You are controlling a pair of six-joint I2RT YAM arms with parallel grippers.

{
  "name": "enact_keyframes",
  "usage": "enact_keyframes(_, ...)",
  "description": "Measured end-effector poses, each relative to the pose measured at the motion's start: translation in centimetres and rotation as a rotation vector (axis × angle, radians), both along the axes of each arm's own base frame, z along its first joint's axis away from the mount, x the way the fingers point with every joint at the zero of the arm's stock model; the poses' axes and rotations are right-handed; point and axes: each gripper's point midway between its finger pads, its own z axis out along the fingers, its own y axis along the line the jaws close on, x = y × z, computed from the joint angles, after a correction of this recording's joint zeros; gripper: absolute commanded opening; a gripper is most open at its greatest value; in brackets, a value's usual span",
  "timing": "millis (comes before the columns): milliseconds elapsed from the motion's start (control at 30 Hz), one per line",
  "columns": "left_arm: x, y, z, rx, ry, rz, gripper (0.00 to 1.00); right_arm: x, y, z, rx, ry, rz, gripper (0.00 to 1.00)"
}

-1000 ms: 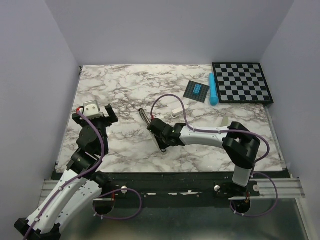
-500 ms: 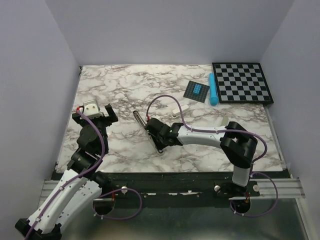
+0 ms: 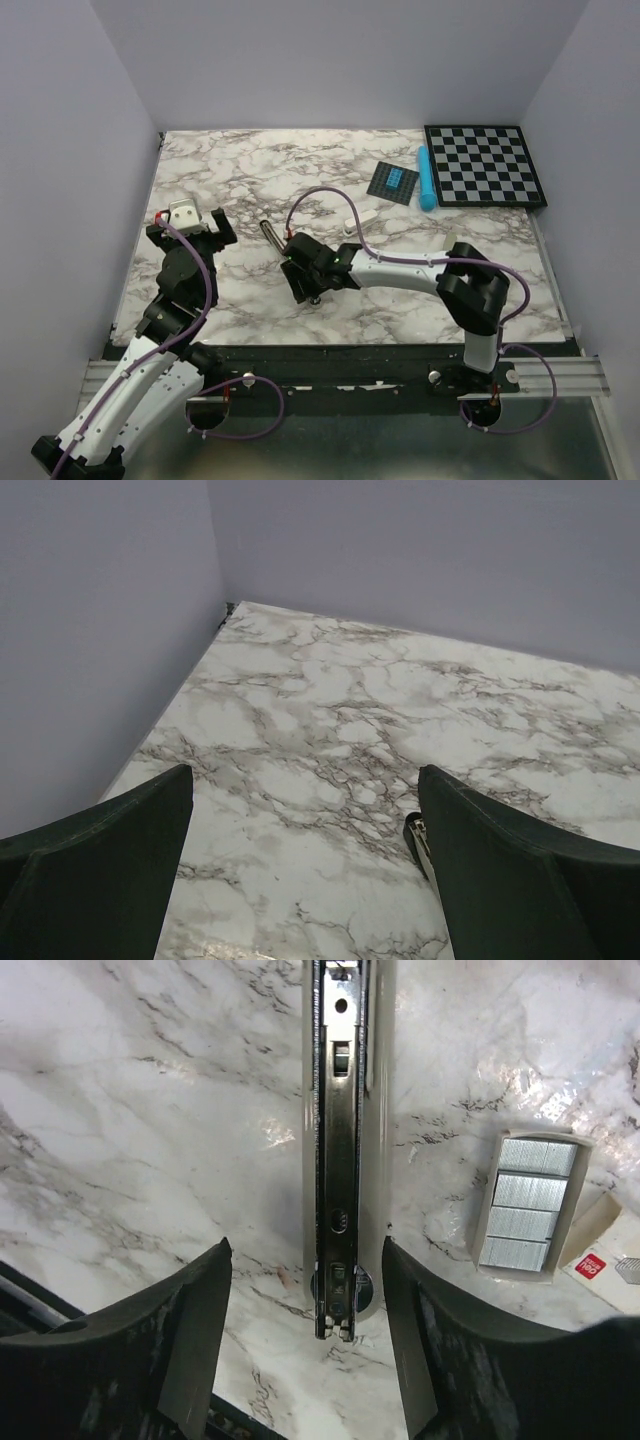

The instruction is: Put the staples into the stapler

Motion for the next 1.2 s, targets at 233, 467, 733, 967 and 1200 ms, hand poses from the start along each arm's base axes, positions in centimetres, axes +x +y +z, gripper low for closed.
enact_keyframes(233, 0.0, 0.0, -0.1, 0.001, 0.004, 0.001, 0.99, 0.2, 0.2, 5.1, 0.087, -0.073, 0.060, 0.84)
enact_keyframes(467, 0.0, 0.0, -0.1, 0.000, 0.004, 0.001, 0.99, 3.2, -2.1, 6.7, 0.082, -0.135, 0.052, 0.83)
enact_keyframes(733, 0.0, 0.0, -0.1, 0.000, 0.004, 0.001, 0.99, 5.9, -4.7, 2.9, -0.023, -0.109, 0.036, 0.82)
enact_keyframes(967, 0.0, 0.0, -0.1, 0.000, 0.004, -0.004, 0.99, 5.5, -4.9, -0.1, -0.077, -0.057, 0.068, 0.81)
enact_keyframes(1200, 0.1, -0.2, -0.1, 0.001, 0.004, -0.015, 0.99, 4.9, -4.5, -0.8, -0.067, -0.019, 0.100, 0.70)
